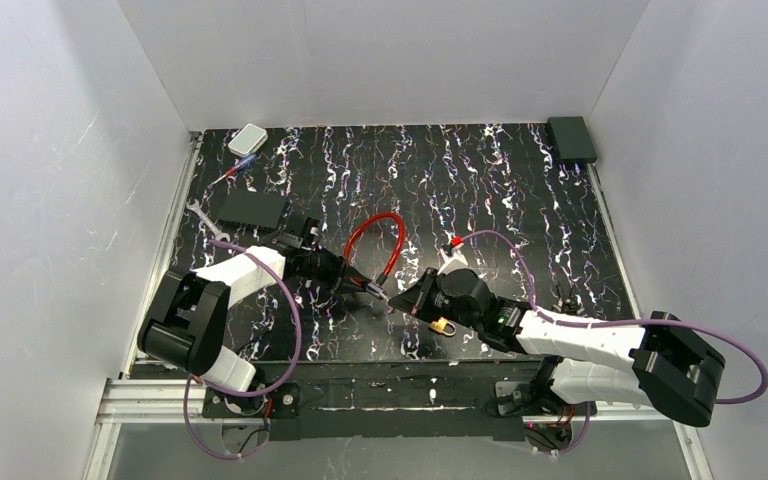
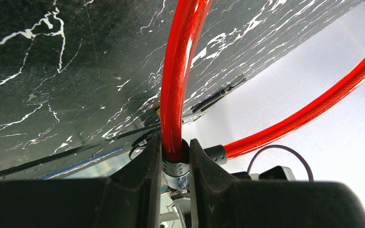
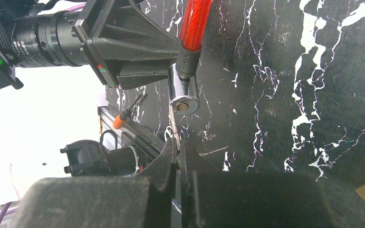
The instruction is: Unlock with the key
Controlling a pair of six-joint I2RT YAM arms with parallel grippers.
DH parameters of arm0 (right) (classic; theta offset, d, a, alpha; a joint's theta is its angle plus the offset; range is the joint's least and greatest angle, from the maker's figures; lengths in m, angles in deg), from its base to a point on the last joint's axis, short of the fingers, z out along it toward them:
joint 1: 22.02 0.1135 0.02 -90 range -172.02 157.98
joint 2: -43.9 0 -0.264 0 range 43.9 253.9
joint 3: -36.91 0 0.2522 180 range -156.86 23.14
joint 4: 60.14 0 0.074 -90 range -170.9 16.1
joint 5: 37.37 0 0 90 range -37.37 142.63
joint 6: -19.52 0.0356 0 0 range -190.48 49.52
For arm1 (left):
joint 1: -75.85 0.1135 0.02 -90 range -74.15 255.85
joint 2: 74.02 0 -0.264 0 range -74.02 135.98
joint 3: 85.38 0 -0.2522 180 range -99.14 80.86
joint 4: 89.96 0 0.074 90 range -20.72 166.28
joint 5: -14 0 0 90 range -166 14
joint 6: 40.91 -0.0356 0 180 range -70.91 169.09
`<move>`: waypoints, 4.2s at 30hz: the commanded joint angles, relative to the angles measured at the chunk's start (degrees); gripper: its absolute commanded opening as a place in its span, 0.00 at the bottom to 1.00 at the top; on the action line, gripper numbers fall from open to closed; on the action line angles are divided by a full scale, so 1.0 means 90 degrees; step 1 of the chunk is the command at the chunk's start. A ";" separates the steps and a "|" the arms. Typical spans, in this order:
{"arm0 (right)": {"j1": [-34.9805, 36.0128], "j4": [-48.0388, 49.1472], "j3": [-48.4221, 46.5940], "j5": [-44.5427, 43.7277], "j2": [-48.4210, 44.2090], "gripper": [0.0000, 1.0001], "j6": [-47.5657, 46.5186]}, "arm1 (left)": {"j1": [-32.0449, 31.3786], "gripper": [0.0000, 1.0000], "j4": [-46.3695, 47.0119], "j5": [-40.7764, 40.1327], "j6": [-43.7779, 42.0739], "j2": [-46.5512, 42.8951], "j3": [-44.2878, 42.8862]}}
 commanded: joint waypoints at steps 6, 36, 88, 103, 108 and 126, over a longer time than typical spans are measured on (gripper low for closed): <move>0.0019 0.0182 -0.0163 -0.0202 -0.0119 0.01 0.0082 | 0.0022 0.00 0.0100 0.0214 -0.0006 -0.0214 0.0028; 0.0019 0.0086 -0.0100 -0.0155 0.0120 0.01 0.0197 | 0.0022 0.00 0.0144 0.0188 0.0012 -0.0173 0.0018; 0.0000 -0.0656 -0.0790 -0.0404 0.0583 0.01 0.0309 | 0.0012 0.00 -0.0377 -0.0343 -0.0493 -0.0460 0.0047; 0.0000 0.0299 -0.0374 -0.0205 0.0951 0.01 0.0847 | -0.0116 0.00 -0.0383 -0.0272 -0.0304 -0.0637 0.0056; 0.0000 0.0505 -0.0261 -0.0163 0.1021 0.01 0.1106 | -0.0129 0.00 -0.0383 -0.0266 -0.0290 -0.0601 0.0068; 0.0005 -0.0411 -0.0806 -0.0467 0.0871 0.01 0.0010 | -0.0169 0.00 0.0217 -0.0133 -0.0125 -0.0649 0.0306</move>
